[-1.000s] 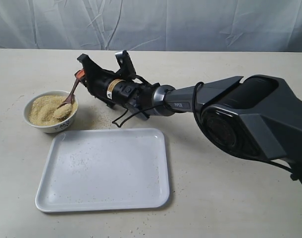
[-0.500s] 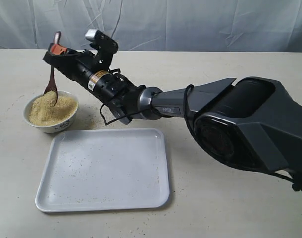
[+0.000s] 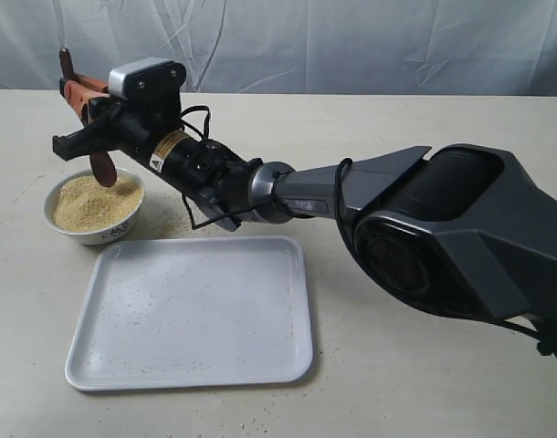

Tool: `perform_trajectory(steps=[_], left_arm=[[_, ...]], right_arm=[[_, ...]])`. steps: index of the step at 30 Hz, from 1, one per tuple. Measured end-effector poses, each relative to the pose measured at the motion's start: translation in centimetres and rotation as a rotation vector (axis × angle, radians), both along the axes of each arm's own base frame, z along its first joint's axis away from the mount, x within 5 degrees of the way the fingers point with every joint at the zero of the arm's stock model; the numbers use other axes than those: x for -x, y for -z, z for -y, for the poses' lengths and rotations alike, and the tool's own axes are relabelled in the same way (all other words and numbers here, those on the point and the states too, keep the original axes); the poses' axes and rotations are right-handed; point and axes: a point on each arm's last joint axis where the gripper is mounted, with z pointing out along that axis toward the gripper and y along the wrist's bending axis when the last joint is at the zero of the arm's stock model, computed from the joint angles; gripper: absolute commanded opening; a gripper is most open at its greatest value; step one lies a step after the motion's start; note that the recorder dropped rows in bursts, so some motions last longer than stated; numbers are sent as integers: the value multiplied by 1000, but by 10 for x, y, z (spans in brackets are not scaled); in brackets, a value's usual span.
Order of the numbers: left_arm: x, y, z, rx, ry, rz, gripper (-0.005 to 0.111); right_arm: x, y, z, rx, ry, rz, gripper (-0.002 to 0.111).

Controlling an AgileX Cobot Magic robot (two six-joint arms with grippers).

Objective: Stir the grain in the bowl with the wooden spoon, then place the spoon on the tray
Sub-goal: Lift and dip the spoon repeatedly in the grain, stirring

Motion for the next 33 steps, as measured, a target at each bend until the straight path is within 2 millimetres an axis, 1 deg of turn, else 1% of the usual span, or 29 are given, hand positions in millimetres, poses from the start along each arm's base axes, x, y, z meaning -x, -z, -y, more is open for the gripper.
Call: perform_trajectory(steps=[2, 7, 11, 14, 19, 22, 24, 26, 28, 30, 33], left_arm=[[0, 0, 0, 0, 0, 0, 0], [0, 0, 0, 0, 0, 0, 0], [0, 0, 0, 0, 0, 0, 0], [0, 0, 0, 0, 0, 0, 0], [0, 0, 0, 0, 0, 0, 0], [0, 0, 0, 0, 0, 0, 0], [0, 0, 0, 0, 0, 0, 0], [0, 0, 0, 0, 0, 0, 0], [0, 0, 0, 0, 0, 0, 0], [0, 0, 0, 0, 0, 0, 0], [0, 0, 0, 0, 0, 0, 0]], right_arm=[[1, 2, -1, 37, -8, 20, -1], [4, 13, -6, 117, -12, -4, -1], [13, 22, -14, 139, -32, -14, -1], [22, 23, -21, 142, -52, -12, -1], [29, 18, -24, 88, -80, 31, -1], [32, 11, -24, 23, -97, 74, -1], [32, 3, -24, 5, -98, 88, -1], [33, -10, -24, -22, -100, 110, -1], [35, -16, -25, -34, -106, 118, -1], [39, -14, -29, -13, -115, 85, -1], [47, -1, -40, 104, -114, 3, -1]])
